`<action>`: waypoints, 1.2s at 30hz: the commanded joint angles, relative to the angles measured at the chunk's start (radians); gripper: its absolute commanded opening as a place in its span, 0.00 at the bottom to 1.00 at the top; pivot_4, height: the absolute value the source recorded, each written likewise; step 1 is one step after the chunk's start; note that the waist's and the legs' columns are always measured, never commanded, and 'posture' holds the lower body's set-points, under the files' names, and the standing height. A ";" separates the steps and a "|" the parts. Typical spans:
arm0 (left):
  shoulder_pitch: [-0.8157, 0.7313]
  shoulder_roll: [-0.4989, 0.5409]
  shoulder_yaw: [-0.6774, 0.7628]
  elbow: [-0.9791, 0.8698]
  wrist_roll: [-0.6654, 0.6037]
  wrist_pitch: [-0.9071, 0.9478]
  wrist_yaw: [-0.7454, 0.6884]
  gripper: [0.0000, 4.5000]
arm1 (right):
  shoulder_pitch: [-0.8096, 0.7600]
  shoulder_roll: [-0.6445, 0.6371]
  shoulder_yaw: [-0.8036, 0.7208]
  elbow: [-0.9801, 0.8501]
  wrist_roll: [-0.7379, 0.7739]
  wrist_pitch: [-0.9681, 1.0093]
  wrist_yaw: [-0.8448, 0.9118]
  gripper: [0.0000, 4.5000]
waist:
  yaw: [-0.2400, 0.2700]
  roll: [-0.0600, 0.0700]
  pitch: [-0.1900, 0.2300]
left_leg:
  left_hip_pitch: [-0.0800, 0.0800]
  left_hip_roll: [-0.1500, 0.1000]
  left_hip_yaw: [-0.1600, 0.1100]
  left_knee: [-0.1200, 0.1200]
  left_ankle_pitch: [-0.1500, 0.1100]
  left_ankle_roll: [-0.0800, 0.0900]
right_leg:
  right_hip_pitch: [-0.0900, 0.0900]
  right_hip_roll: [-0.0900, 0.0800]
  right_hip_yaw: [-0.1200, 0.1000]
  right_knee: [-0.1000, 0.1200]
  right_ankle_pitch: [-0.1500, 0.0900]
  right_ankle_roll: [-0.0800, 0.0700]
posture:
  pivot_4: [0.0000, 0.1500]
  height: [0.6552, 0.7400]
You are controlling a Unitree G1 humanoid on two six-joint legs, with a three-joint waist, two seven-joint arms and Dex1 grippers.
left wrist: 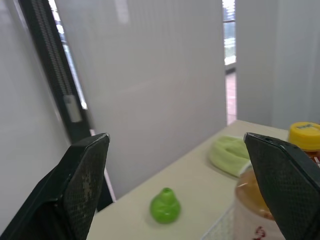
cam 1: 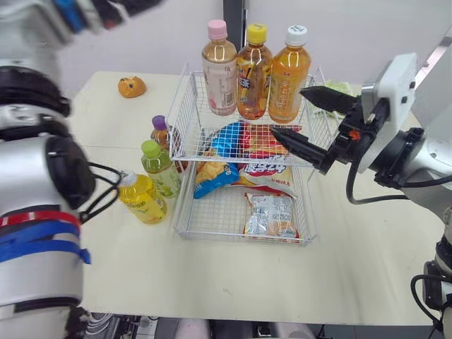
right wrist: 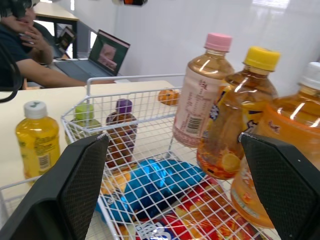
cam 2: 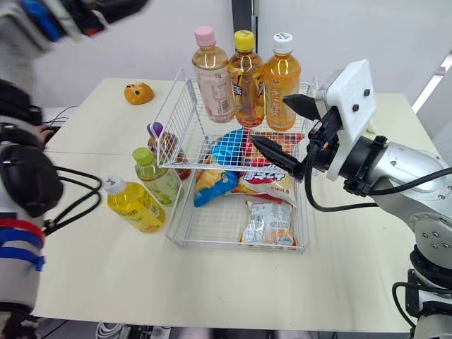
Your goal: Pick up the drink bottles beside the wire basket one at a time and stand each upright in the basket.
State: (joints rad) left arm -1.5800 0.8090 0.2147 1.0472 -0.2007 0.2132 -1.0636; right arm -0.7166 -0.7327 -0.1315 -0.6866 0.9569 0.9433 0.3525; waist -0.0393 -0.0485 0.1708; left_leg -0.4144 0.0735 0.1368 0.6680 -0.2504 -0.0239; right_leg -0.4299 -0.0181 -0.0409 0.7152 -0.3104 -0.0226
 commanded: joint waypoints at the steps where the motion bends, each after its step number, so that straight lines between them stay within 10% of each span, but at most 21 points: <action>1: 0.142 0.082 0.096 -0.135 -0.055 0.022 0.071 0.99 | -0.047 0.017 0.039 0.024 -0.020 -0.066 0.091 1.00 | 0.000 0.000 0.000 | 0.000 0.000 0.000 0.001 0.000 0.000 | 0.000 0.000 0.000 0.001 0.000 0.000 | 1.00 1.00; 6: 0.791 0.174 0.425 -0.587 -0.167 0.127 0.100 0.99 | -0.100 0.082 0.151 0.094 -0.031 -0.123 0.267 1.00 | -0.019 0.002 -0.001 | 0.002 0.003 0.000 0.006 0.000 0.000 | 0.003 0.000 0.000 0.004 0.000 0.000 | 1.00 1.00; 14: 1.595 -0.155 0.893 -1.287 -0.381 0.371 0.281 0.99 | -0.135 0.140 0.229 0.170 -0.087 -0.184 0.429 1.00 | 0.009 -0.008 -0.006 | 0.003 0.003 -0.009 0.010 -0.002 0.003 | 0.011 -0.001 -0.008 0.001 0.000 -0.001 | 1.00 1.00; 28: 2.003 -0.405 0.939 -1.673 -0.584 0.299 0.432 0.99 | -0.171 0.205 0.251 0.262 -0.170 -0.235 0.516 1.00 | 0.008 -0.016 -0.013 | 0.016 0.002 -0.014 0.009 -0.005 0.009 | 0.027 -0.003 -0.013 -0.001 0.002 -0.002 | 1.00 1.00; 36: 2.363 -0.509 0.767 -2.074 -0.932 0.311 0.490 0.99 | -0.141 0.199 0.253 0.232 -0.197 -0.229 0.513 1.00 | -0.005 -0.012 -0.011 | 0.015 0.002 -0.012 0.007 -0.008 0.008 | 0.026 -0.002 -0.010 -0.004 0.001 -0.003 | 1.00 1.00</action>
State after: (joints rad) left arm 0.7536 0.3056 1.0082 -0.9666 -1.0833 0.5604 -0.5980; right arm -0.8556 -0.5319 0.1402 -0.4230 0.7654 0.7274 0.8677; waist -0.0439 -0.0606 0.1597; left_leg -0.3993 0.0750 0.1249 0.6754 -0.2591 -0.0161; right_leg -0.4041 -0.0204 -0.0503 0.7107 -0.3091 -0.0251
